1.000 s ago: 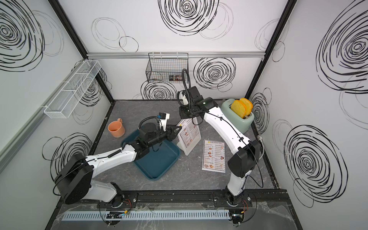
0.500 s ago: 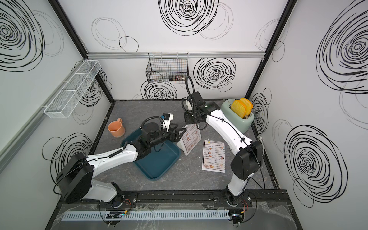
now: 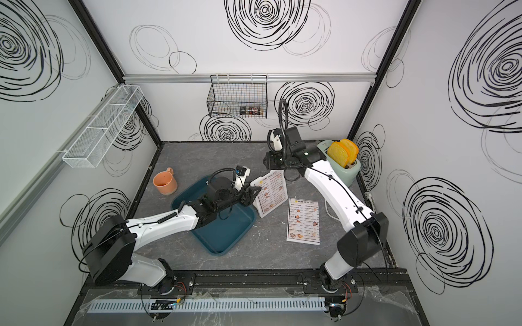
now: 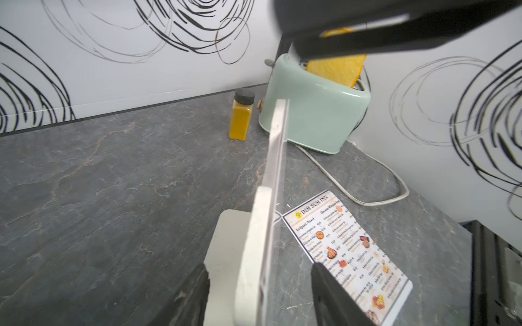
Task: Replace the menus in the menu holders
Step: Adjust the menu holder at the center of the board, then reset both arms
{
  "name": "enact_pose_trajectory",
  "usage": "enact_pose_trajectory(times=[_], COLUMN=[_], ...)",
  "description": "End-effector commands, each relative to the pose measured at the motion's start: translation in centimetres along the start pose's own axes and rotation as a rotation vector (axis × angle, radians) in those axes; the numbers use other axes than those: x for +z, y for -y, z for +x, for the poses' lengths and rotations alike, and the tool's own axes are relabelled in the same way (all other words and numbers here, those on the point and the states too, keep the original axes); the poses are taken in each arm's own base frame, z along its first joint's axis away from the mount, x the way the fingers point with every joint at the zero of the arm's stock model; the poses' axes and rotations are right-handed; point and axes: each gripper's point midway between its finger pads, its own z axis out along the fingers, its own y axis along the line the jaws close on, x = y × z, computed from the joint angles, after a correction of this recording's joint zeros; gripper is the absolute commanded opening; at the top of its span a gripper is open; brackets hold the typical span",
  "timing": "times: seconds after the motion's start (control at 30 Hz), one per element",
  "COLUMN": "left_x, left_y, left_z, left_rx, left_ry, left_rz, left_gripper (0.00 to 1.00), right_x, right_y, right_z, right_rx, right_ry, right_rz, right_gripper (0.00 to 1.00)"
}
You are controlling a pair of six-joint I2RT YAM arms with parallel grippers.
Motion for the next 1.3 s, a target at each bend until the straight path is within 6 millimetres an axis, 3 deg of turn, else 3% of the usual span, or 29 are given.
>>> enact_pose_trajectory(times=[0.0, 0.1, 0.17, 0.33, 0.43, 0.53, 0.67, 0.73, 0.9, 1.03, 1.13, 1.27], left_x=[1.3, 2.1, 2.5, 3.1, 2.5, 0.8, -5.0, -8.6, -18.6, -24.9, -26.4, -25.8], left_y=[-2.7, -4.3, -5.4, -7.6, -7.3, -7.1, -6.0, -6.9, -14.7, -20.8, -23.2, -24.4], left_z=[-1.0, -1.4, -1.5, -2.4, -3.1, -2.9, -4.3, -4.4, -0.8, 2.7, 4.9, 6.2], left_rx=[0.065, 0.100, 0.137, 0.189, 0.196, 0.186, 0.169, 0.123, -0.017, -0.161, -0.206, -0.153], left_ry=[0.019, 0.028, 0.025, 0.030, 0.049, 0.073, 0.180, 0.215, 0.230, 0.281, 0.327, 0.379], left_rz=[-0.125, -0.202, -0.263, -0.395, -0.395, -0.418, -0.481, -0.559, -0.853, -1.050, -1.088, -1.071], left_gripper=[0.55, 0.52, 0.51, 0.58, 0.64, 0.73, 0.84, 0.96, 0.96, 0.96, 0.96, 0.96], right_x=[-4.8, -7.6, -8.4, -8.3, -8.0, -7.6, -8.1, -7.9, -6.9, -4.4, -1.9, -1.1], right_y=[1.8, 4.7, 6.3, 9.3, 11.1, 14.1, 19.0, 21.0, 25.3, 27.3, 28.4, 29.1], right_z=[-3.0, -2.2, -1.1, 1.9, 3.4, 5.2, 6.4, 6.8, 8.1, 9.1, 9.9, 9.9], right_rx=[0.052, 0.102, 0.119, 0.175, 0.210, 0.250, 0.283, 0.259, 0.146, 0.081, 0.055, -0.002], right_ry=[0.269, 0.375, 0.393, 0.362, 0.365, 0.410, 0.547, 0.607, 0.667, 0.585, 0.501, 0.540], right_rz=[-0.002, 0.058, 0.104, 0.167, 0.199, 0.270, 0.390, 0.444, 0.601, 0.632, 0.595, 0.570], right_gripper=[0.44, 0.45, 0.46, 0.48, 0.50, 0.50, 0.51, 0.52, 0.61, 0.63, 0.65, 0.65])
